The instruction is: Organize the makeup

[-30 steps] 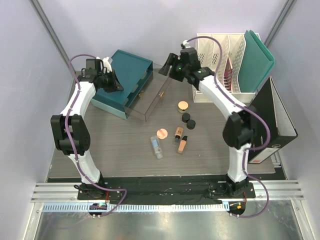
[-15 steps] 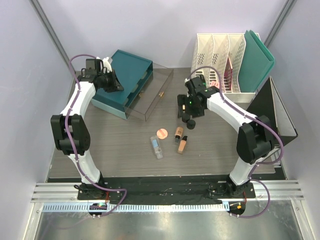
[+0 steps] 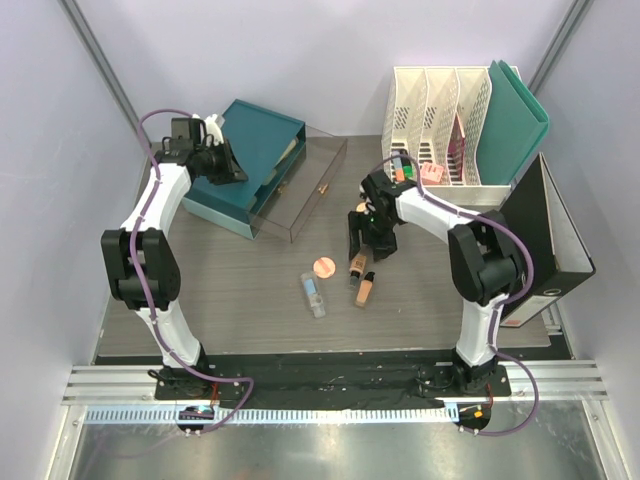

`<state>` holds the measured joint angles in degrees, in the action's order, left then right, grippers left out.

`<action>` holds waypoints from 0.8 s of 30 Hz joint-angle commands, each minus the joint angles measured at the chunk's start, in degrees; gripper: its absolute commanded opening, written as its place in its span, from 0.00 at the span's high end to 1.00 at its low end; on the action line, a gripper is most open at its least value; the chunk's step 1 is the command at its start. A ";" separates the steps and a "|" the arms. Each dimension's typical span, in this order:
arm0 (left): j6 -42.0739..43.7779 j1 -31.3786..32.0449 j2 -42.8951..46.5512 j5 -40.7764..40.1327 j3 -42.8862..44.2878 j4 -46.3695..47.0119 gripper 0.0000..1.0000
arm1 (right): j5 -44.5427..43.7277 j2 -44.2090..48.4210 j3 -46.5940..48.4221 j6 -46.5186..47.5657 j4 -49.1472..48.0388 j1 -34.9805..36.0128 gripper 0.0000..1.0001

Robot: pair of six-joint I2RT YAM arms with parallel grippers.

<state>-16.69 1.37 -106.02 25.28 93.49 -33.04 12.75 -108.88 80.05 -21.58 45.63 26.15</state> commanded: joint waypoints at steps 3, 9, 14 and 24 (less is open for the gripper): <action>-0.19 -0.05 -3.85 -1.55 -3.23 -6.34 0.86 | 1.93 -4.58 3.00 -0.92 0.16 0.48 0.30; 0.08 -0.05 -3.85 -2.07 -2.88 -6.43 0.86 | 2.63 -6.26 4.15 -1.44 -0.80 0.39 0.92; -0.01 -0.05 -4.11 -2.34 -2.61 -6.69 0.86 | 2.36 -3.01 6.07 -0.65 -1.24 0.39 0.99; 0.16 0.04 -4.46 -2.43 -2.70 -6.78 0.85 | 9.91 0.87 19.34 -1.70 -7.12 -0.05 0.99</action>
<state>-17.65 1.32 -106.24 25.80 93.38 -32.49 17.41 -113.47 91.13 -22.50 44.36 26.26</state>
